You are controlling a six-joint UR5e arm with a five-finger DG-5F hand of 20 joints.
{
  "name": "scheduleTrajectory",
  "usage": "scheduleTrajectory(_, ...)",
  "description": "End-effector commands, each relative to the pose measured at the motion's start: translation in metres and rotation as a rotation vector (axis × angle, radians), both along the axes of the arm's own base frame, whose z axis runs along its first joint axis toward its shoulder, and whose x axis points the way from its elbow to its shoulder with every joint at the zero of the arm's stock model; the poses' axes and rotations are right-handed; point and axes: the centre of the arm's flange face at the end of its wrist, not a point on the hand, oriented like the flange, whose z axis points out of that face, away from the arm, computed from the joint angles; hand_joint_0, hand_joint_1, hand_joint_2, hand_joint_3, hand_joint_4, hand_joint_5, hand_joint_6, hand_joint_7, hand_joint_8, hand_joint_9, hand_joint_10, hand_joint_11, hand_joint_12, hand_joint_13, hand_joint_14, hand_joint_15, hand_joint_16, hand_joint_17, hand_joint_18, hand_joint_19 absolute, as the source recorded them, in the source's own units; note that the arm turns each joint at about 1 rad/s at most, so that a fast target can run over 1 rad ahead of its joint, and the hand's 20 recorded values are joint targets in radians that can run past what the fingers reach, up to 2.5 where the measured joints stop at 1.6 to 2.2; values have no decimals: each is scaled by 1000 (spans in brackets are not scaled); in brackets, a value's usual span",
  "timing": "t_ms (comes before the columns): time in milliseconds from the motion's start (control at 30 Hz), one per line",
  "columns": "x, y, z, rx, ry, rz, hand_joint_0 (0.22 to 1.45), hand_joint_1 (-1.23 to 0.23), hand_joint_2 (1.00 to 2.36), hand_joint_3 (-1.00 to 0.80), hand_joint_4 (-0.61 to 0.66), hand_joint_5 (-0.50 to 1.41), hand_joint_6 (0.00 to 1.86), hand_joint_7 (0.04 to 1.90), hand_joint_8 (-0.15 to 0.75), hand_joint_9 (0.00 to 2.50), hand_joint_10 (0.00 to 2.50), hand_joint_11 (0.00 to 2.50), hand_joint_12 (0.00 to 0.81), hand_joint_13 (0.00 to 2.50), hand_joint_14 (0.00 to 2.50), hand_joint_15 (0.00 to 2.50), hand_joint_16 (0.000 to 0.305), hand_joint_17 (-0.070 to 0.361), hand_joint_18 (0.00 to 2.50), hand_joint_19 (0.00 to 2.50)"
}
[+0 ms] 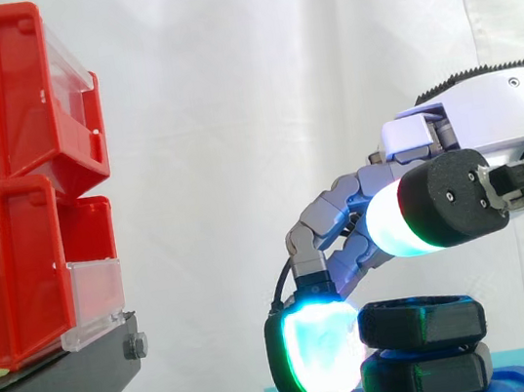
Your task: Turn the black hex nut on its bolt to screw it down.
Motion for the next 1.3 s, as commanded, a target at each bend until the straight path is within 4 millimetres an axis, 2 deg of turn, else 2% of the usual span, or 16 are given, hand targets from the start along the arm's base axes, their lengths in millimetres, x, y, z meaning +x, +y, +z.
scheduleTrajectory(0,1,-7,4,-2,-9,5,431,-168,1000,-500,169,-162,708,881,248,527,3,107,338,465,7,184,59,132,356,253)
scheduleTrajectory(167,5,-13,18,-6,-24,13,430,-177,1000,-500,170,-163,717,885,251,531,3,108,339,470,7,184,59,132,362,247)
scheduleTrajectory(267,7,-8,26,-6,-21,16,430,-184,1000,-500,169,-166,737,865,252,536,3,110,340,472,8,185,59,132,365,251)
scheduleTrajectory(733,9,-4,27,-42,-33,24,432,-199,1000,-500,175,-168,750,843,252,538,5,123,338,481,8,191,58,131,370,260)
scheduleTrajectory(1267,15,29,29,-45,-60,60,432,-261,1000,-500,180,-161,726,863,251,549,3,120,337,486,9,189,58,130,381,259)
